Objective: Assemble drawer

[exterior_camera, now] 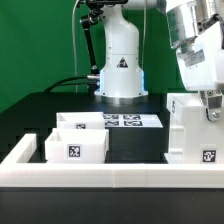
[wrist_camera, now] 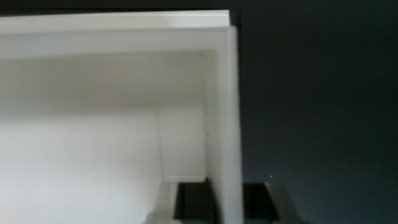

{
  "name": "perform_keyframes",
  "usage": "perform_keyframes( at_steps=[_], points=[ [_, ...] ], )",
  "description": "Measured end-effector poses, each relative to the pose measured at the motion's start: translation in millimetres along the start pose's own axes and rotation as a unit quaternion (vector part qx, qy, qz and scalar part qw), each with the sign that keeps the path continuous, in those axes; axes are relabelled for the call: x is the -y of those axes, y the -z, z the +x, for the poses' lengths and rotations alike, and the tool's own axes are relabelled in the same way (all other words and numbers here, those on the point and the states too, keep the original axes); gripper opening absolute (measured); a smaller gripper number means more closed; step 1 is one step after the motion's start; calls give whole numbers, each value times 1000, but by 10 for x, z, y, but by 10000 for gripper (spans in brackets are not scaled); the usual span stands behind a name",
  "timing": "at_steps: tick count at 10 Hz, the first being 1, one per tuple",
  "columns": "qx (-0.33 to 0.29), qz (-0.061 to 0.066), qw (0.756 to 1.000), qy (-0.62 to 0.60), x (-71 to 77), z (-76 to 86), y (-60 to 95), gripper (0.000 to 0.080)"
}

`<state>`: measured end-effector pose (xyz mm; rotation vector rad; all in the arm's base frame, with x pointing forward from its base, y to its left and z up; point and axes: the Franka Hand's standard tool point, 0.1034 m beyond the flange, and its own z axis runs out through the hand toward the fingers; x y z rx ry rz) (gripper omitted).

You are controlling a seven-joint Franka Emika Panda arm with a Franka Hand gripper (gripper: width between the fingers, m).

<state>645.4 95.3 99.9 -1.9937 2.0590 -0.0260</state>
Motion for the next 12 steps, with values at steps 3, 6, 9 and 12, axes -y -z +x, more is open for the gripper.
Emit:
perform_keyframes(
  at_steps=[3,6,9,12],
  points=[
    [3,-3,1000,10,6,-48,21,361],
    [4,6,999,50,47,-73,144,624],
    [10,3,987,162,63,-63,415,648],
    [13,-8,978,210,9,-112,421,649]
  ],
)
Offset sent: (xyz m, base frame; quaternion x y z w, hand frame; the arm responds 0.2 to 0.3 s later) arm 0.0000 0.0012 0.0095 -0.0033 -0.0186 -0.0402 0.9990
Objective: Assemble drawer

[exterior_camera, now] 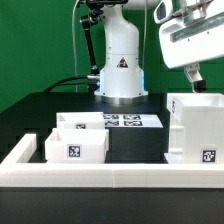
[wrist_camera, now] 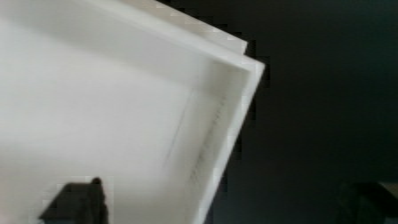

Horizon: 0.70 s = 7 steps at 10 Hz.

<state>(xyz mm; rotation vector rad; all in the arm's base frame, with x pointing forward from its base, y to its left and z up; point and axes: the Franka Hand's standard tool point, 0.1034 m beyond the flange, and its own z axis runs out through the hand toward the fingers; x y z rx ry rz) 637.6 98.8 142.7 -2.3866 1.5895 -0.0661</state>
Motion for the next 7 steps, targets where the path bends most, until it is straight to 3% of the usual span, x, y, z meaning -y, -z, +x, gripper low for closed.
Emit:
perform_keyframes(
  at_steps=[2,3,5,7],
  points=[
    [0,-5,998,63,-10,8,4,649],
    [1,-18,988,152,-36,37,33,649],
    [-5,-28,963,268,-79,118,59,649],
    [-2,-29,942,334,-81,115,54,649]
  ],
)
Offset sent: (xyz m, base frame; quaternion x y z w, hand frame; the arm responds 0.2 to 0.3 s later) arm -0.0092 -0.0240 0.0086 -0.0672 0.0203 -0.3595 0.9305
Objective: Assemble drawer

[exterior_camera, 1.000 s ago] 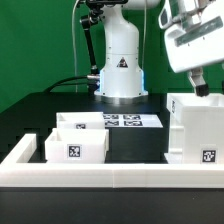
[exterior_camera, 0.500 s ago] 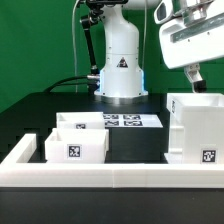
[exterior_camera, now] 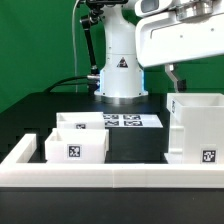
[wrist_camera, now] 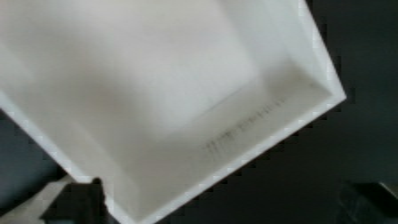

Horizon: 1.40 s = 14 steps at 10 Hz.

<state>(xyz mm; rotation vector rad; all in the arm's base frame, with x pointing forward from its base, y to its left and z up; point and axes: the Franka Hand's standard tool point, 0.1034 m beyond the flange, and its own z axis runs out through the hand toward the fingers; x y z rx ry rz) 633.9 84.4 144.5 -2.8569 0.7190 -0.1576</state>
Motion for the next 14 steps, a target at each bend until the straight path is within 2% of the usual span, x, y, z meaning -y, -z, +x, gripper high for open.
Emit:
perform_keyframes(
  at_steps=[2,3,6,8,9,12,13,14],
  points=[
    [-5,0,997,82,-48,24,-1,649],
    [-15,-2,992,122,-221,61,-12,649],
    [-27,-16,986,164,-880,184,-29,649],
    [-32,-24,984,172,-1187,244,-72,649],
    [-25,-25,985,167,-1271,264,-76,649],
    [-24,-24,986,166,-1268,264,-81,649],
    [-22,-24,986,162,-1307,262,-101,649],
    [-16,-25,988,151,-1427,266,-149,649]
  ],
)
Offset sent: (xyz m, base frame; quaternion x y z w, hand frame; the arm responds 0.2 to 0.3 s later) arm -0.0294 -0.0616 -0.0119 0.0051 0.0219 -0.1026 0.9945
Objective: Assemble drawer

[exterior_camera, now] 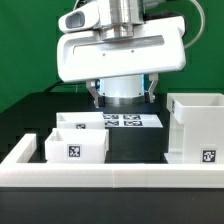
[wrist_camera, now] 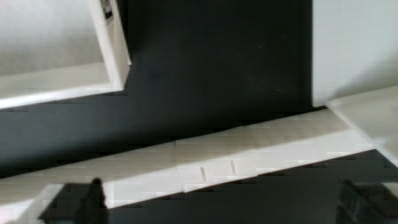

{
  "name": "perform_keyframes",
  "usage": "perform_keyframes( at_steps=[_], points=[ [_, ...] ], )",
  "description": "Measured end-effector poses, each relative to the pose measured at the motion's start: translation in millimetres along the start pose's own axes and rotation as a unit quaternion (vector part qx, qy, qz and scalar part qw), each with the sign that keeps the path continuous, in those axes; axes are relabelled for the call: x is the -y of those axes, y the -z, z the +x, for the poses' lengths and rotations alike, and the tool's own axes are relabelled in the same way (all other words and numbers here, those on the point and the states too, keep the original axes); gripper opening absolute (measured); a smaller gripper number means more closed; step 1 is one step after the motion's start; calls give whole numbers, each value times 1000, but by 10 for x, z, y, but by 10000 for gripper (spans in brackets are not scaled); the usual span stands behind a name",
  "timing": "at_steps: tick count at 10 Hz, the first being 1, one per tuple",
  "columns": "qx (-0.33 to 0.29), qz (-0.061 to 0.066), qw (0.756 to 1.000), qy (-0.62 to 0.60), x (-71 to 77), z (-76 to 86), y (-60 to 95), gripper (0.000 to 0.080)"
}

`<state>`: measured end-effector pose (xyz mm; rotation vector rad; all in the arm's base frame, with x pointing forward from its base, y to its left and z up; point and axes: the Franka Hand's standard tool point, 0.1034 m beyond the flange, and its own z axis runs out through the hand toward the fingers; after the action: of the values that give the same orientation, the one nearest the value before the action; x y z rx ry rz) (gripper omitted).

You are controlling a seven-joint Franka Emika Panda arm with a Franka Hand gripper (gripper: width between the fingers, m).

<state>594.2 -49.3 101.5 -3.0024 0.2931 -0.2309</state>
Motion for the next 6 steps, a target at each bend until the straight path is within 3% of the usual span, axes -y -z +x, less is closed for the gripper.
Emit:
perform_keyframes(
  at_steps=[2,6],
  points=[
    [18,-8,1000,3,-277,-125,-124,649],
    [15,-21,1000,3,-462,-261,-303,649]
  ],
)
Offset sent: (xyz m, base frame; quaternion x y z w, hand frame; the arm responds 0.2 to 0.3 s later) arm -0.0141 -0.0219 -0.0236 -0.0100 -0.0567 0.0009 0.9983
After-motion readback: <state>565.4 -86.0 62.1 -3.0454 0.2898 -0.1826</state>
